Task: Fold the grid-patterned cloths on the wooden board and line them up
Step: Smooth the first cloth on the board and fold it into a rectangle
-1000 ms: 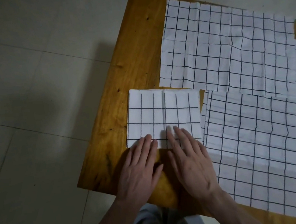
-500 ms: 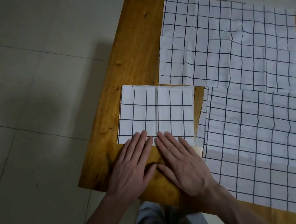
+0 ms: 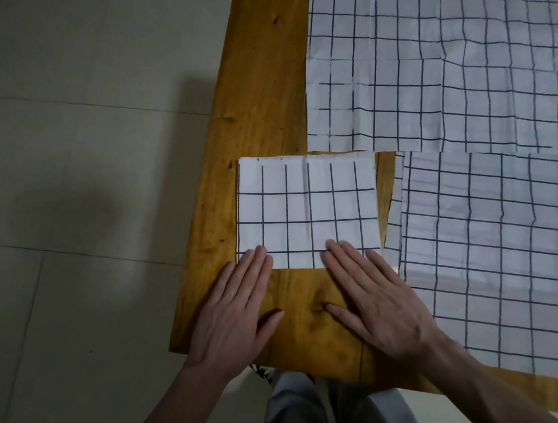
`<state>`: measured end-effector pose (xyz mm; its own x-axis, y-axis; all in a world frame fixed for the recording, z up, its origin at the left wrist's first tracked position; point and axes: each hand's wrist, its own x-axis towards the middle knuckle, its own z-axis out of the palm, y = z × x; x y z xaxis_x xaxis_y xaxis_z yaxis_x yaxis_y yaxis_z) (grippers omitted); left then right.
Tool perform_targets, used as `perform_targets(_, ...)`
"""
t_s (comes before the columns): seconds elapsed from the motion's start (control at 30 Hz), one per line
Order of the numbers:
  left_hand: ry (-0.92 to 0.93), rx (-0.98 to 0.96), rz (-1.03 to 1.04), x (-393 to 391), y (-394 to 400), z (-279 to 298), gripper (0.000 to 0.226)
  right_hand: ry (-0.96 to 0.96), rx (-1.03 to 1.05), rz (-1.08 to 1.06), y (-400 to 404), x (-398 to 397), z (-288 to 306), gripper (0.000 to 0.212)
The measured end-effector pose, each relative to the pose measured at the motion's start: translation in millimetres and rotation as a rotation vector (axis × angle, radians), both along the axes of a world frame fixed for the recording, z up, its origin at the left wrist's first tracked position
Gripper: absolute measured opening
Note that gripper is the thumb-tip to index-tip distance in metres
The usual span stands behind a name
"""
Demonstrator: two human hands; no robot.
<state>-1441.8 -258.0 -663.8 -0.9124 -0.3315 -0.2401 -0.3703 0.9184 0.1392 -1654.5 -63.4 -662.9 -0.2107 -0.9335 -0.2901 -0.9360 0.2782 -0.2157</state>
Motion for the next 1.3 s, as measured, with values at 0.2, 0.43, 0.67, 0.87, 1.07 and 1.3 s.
perform_targets(0.2, -0.011, 0.003, 0.044, 8.9, -7.3, 2.7, 0.079, 0.033, 0.009, -0.091, 15.0, -4.6, 2.6, 0.080)
perform_targets(0.43, -0.050, -0.005, 0.015, 9.5, -9.6, 6.8, 0.082, 0.064, 0.049, -0.160, 12.7, 4.9, 5.7, 0.086)
perform_targets(0.67, -0.055, -0.017, 0.041, 7.9, -5.9, 3.2, 0.087, 0.085, 0.052, -0.216, 12.9, 8.9, 11.1, 0.085)
perform_targets(0.87, -0.008, -0.008, 0.010, 12.3, -10.2, -3.2, 0.081, 0.088, 0.044, -0.302, 12.5, 23.5, 5.7, 0.088)
perform_targets(1.07, 0.036, 0.028, 0.001, -2.0, -5.7, 3.0, 0.079, 0.006, 0.019, -0.371, 8.7, 24.9, 13.3, 0.079)
perform_targets(1.3, 0.023, 0.056, -0.163, -35.5, 9.2, 0.9, 0.072, -0.018, -0.173, -0.609, -17.2, 34.4, 24.3, 0.053)
